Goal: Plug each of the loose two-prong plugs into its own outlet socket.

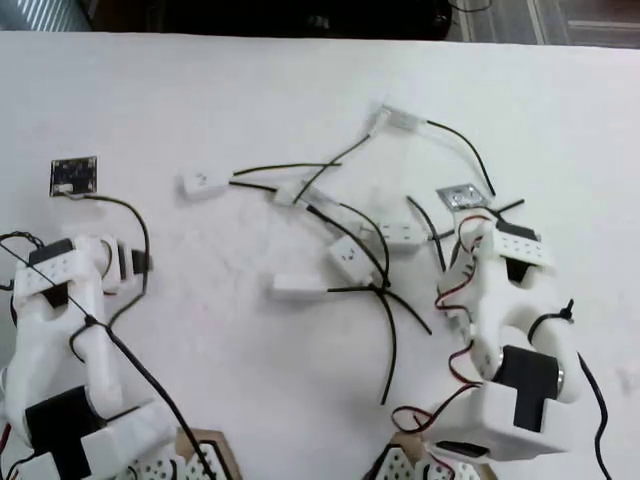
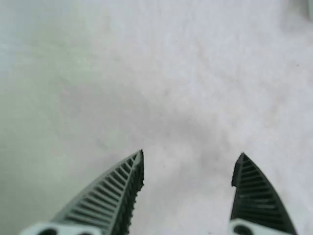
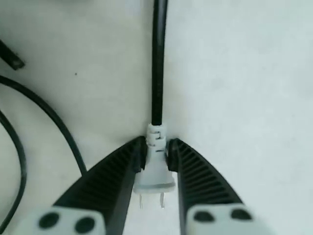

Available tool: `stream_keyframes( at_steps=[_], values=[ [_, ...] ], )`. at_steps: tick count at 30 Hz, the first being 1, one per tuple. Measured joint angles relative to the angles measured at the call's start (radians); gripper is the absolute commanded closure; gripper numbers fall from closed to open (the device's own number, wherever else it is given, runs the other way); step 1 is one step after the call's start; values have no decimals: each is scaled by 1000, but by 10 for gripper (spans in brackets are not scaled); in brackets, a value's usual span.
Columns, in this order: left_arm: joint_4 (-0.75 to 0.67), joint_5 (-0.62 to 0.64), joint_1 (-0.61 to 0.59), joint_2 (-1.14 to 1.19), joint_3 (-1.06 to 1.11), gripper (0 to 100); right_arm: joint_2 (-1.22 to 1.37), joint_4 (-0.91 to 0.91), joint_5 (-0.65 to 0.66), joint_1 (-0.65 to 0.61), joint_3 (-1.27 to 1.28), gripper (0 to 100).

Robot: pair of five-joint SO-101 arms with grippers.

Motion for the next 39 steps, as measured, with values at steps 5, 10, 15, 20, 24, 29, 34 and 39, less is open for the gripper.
stream_keyframes(
  at_steps=[5, 10, 15, 20, 24, 29, 34, 39],
  values=[
    [0, 0, 0, 0, 0, 714, 6, -9, 51, 38, -2, 981],
    [0, 0, 0, 0, 0, 714, 8, -9, 55, 43, -2, 981],
    [0, 0, 0, 0, 0, 714, -9, -9, 55, 43, 0, 977],
    [0, 0, 0, 0, 0, 714, -112, 61, 55, 46, 15, 861],
    [0, 0, 0, 0, 0, 714, -215, 144, 60, 44, 15, 892],
    [0, 0, 0, 0, 0, 714, -256, 158, 58, 54, 15, 899],
    [0, 0, 0, 0, 0, 714, -190, 143, 57, 97, 17, 900],
    [0, 0, 0, 0, 0, 714, -95, 143, 57, 118, 14, 900]
  ],
)
